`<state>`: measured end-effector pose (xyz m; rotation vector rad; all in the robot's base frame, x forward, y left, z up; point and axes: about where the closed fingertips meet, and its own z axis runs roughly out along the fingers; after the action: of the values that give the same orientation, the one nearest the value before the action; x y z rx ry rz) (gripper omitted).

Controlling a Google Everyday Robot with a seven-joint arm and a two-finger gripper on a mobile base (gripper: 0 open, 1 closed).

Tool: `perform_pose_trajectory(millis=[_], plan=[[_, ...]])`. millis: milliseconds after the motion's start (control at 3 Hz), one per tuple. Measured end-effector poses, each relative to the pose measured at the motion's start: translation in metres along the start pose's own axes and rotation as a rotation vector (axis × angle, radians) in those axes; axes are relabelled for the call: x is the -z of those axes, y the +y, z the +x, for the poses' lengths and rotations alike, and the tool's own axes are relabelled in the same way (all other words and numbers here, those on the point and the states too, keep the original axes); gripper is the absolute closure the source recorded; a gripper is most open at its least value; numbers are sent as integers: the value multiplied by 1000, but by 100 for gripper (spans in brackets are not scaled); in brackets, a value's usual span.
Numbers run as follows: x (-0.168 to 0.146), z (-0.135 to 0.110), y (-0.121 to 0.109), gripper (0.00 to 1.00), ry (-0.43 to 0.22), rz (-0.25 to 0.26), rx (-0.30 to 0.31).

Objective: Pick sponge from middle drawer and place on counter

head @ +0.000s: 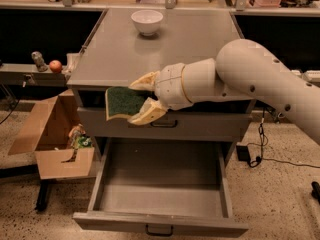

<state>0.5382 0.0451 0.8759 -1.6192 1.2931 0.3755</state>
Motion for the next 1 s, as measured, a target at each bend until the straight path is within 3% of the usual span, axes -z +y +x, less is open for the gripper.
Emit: perform_pose_trajectory(millis=[333,667,1000], plan=[[0,0,0,100,0,0,0],[5,-14,-32,100,-20,50,18],[15,-20,-97,100,-27,162,-4]])
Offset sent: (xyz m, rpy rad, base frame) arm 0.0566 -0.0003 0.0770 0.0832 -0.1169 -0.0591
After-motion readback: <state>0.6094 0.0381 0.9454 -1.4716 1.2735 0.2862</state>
